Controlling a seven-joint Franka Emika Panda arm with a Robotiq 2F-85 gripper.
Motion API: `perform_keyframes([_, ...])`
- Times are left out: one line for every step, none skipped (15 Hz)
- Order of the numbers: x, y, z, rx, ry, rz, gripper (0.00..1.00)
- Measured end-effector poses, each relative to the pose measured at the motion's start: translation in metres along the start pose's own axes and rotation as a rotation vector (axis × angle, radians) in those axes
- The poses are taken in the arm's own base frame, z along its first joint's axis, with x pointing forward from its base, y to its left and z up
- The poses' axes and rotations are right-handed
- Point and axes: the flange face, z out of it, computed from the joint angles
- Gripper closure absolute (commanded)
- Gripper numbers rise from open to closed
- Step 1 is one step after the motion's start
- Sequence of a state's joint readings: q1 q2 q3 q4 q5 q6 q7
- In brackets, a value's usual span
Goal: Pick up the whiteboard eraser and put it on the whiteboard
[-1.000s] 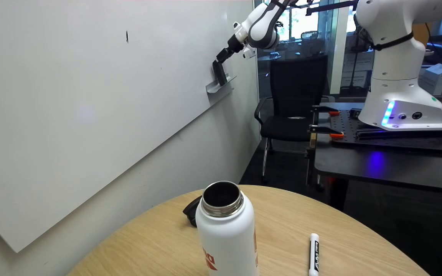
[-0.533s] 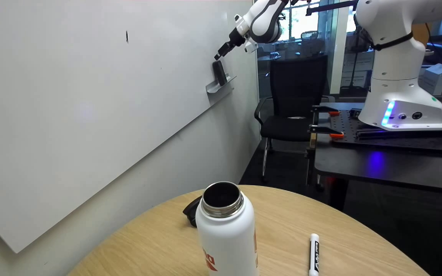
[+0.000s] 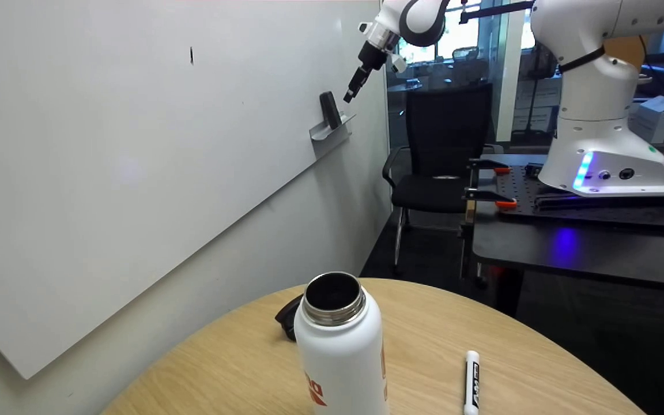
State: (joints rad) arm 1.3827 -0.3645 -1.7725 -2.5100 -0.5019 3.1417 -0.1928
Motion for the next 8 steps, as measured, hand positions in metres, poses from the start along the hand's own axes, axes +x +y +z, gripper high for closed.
perform_keyframes([-0.003,-0.001,-0.007,0.001,-0.014,0.02,0.0])
perform_keyframes([-0.005,-0.001,-0.014,-0.005,-0.02,0.041,0.0])
perform_keyframes([-0.008,0.0,-0.021,-0.016,-0.024,0.063,0.0])
perform_keyframes([-0.01,0.002,-0.028,-0.031,-0.028,0.08,0.0])
perform_keyframes([-0.011,0.004,-0.035,-0.049,-0.033,0.094,0.0])
perform_keyframes([-0.013,0.006,-0.041,-0.069,-0.039,0.098,0.0])
perform_keyframes([-0.014,0.009,-0.046,-0.089,-0.046,0.102,0.0])
perform_keyframes([-0.016,0.011,-0.052,-0.11,-0.053,0.102,0.0])
